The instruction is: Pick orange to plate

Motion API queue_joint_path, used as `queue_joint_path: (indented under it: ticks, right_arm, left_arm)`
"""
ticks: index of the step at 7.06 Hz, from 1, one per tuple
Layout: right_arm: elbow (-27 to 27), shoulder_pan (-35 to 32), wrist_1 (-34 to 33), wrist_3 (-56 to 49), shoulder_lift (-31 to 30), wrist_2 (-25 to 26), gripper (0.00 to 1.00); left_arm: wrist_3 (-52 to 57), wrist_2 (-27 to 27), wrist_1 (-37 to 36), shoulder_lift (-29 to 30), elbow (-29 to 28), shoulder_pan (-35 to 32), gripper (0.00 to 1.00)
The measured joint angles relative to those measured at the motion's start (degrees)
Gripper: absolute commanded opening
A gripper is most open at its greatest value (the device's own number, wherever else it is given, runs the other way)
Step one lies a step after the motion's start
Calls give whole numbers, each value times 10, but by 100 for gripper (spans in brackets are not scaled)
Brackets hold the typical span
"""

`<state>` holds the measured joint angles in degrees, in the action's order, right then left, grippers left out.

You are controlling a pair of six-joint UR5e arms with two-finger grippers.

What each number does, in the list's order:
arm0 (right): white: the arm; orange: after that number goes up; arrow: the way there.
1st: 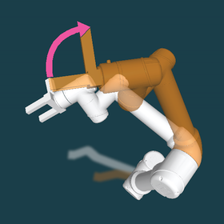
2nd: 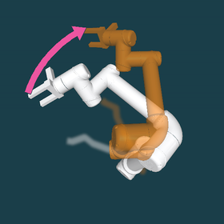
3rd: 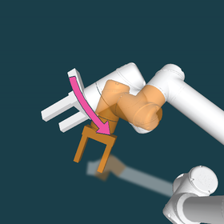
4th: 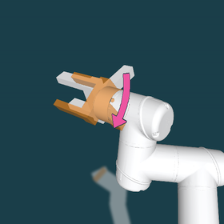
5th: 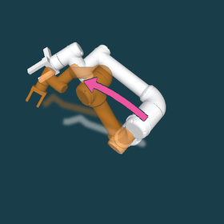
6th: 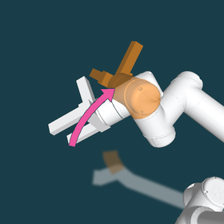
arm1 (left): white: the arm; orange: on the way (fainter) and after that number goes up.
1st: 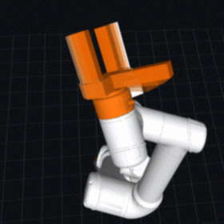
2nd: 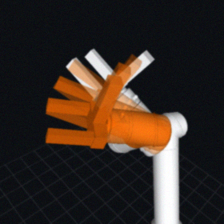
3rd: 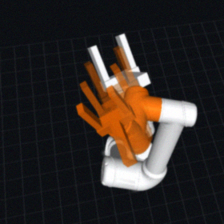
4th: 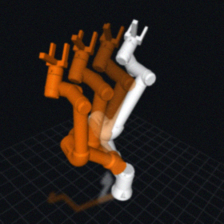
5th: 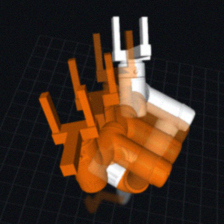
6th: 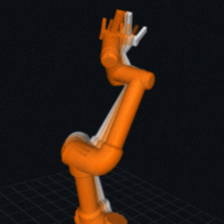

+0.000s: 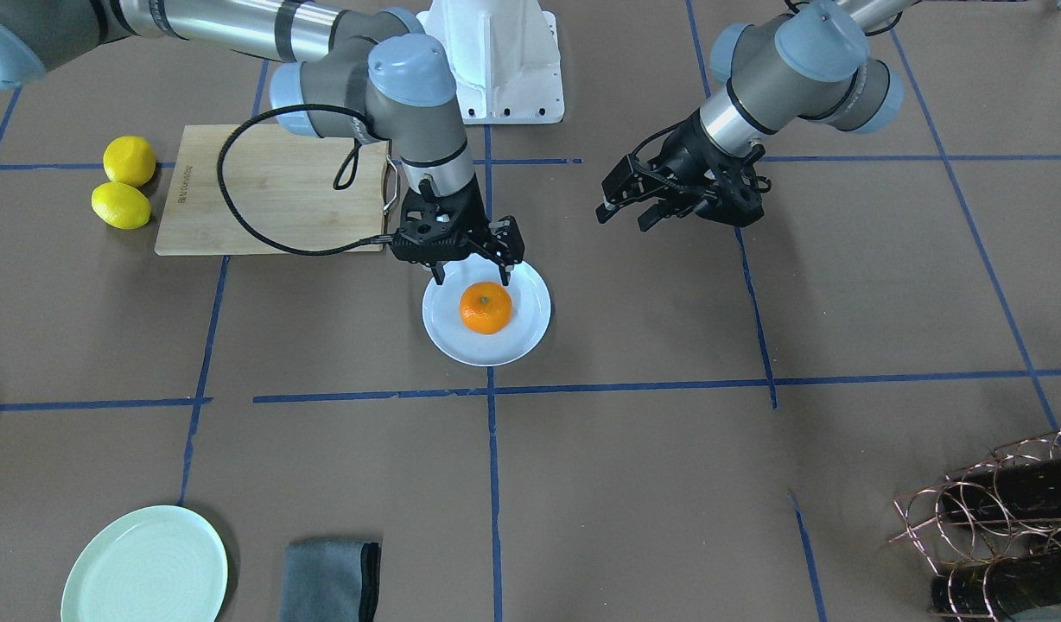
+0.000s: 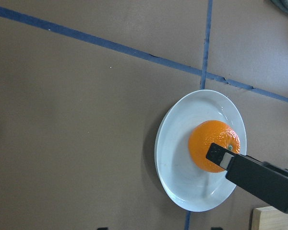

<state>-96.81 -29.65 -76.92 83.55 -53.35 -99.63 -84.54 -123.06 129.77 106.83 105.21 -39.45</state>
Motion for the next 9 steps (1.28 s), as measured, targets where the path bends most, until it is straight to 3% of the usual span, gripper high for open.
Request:
queue_joint_path:
  ticks: [2, 4, 5, 7, 9]
  right_arm:
    - [-112, -107, -1, -49, -115, -133, 100]
    - [-153, -274, -3, -226, -235, -290, 100]
    - [-150, -356, -24, -353, -279, -343, 100]
    - [-128, -491, -171, -665, -312, -374, 100]
    - [-78, -601, -319, -974, -321, -342, 100]
  left_arm:
    - [95, -55, -2, -50, 8, -51, 100]
    - [267, -98, -5, -133, 7, -130, 100]
    - [372, -108, -7, -182, 4, -177, 100]
    - [617, -129, -78, -249, 4, -302, 100]
    - [893, -142, -291, -250, 7, -465, 100]
